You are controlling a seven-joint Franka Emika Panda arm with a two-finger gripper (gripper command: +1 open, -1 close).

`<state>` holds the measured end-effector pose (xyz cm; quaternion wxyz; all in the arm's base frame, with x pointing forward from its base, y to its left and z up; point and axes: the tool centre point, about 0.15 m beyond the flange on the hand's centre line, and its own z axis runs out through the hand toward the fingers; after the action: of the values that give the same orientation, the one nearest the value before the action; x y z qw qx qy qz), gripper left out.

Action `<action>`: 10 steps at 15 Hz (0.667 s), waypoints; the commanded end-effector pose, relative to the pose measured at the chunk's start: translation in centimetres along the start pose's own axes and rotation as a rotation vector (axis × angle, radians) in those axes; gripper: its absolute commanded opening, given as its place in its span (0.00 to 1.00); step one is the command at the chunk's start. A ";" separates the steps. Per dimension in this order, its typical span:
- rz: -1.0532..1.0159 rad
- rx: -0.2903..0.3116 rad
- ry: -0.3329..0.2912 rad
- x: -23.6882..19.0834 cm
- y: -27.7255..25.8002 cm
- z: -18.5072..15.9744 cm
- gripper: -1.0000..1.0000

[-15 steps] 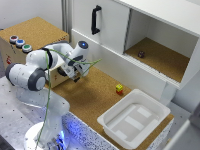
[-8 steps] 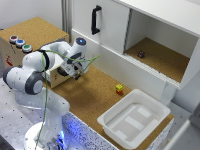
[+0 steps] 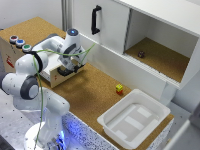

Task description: Pull the drawer

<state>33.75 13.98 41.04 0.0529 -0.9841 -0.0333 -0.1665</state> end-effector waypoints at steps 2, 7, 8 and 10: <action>0.018 -0.074 0.024 -0.6 3.3 -3.3 1.00; 0.032 -0.067 0.007 -0.9 8.7 -3.1 1.00; 0.049 -0.071 0.003 -0.9 10.0 -2.8 1.00; 0.102 -0.075 -0.011 -0.6 12.3 -1.7 1.00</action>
<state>32.81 7.27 42.95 0.0106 -0.9852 0.0074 -0.1709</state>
